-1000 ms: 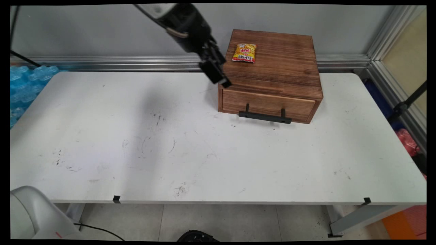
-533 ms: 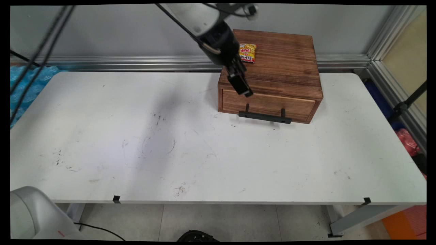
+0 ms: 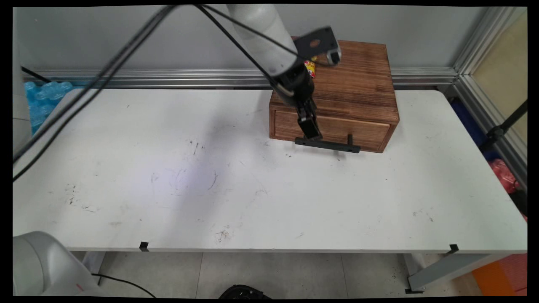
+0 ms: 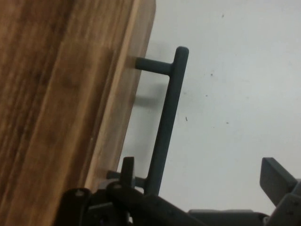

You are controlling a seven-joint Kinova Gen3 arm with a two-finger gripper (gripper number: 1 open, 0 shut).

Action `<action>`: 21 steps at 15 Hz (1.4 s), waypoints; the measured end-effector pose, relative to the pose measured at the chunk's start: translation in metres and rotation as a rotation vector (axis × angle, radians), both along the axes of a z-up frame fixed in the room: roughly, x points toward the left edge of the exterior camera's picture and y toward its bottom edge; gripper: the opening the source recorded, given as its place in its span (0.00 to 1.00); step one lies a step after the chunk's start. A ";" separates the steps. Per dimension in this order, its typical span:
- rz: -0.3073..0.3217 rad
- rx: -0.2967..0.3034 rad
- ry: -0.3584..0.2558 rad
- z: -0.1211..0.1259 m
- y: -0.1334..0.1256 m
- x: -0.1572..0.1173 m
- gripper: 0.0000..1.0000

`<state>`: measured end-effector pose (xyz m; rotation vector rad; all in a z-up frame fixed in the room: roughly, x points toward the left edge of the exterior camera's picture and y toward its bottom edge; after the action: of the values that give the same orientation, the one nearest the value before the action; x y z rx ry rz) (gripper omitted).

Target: Open the drawer

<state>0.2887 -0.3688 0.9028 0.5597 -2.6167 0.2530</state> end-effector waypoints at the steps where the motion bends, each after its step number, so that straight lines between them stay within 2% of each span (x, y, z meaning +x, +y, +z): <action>1: -0.005 0.004 -0.007 -0.008 -0.002 -0.004 1.00; 11: -0.057 0.024 -0.075 -0.077 -0.019 -0.036 1.00; 21: -0.131 0.008 -0.132 -0.114 -0.029 -0.053 1.00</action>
<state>0.2361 -0.3980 0.7890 0.3837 -2.7695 0.2455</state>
